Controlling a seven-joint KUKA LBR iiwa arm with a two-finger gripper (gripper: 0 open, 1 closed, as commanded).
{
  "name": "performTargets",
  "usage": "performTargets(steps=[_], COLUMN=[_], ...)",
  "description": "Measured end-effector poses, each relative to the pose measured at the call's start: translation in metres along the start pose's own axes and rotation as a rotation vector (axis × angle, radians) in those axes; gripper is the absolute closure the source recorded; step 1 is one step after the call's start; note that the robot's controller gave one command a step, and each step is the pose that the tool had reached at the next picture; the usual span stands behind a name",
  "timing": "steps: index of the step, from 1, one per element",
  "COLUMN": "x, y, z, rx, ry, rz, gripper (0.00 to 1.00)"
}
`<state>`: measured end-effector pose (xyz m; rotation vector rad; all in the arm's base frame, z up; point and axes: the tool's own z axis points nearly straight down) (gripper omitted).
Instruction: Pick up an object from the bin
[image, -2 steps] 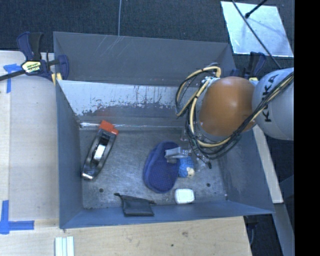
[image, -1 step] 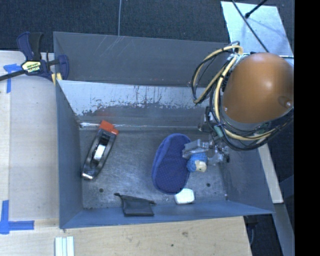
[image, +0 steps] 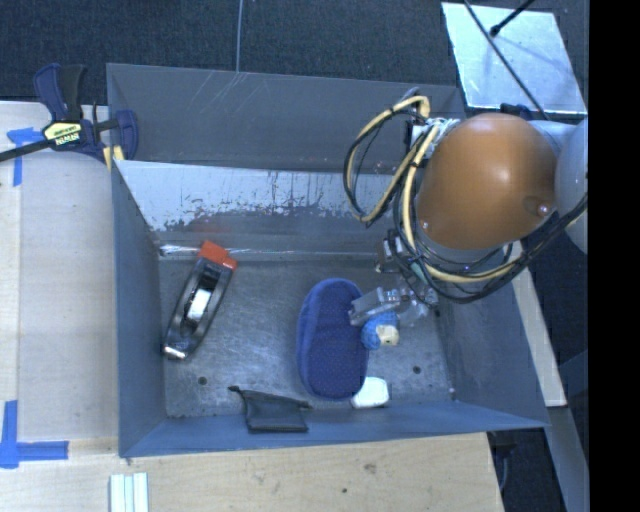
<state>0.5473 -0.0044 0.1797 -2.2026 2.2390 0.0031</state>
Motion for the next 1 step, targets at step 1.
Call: performTargets(steps=[1], x=[-0.0149], y=[0.0134], z=[-0.033], rx=[0.003], ry=[0.0], rz=[-0.08], gripper=[1.0])
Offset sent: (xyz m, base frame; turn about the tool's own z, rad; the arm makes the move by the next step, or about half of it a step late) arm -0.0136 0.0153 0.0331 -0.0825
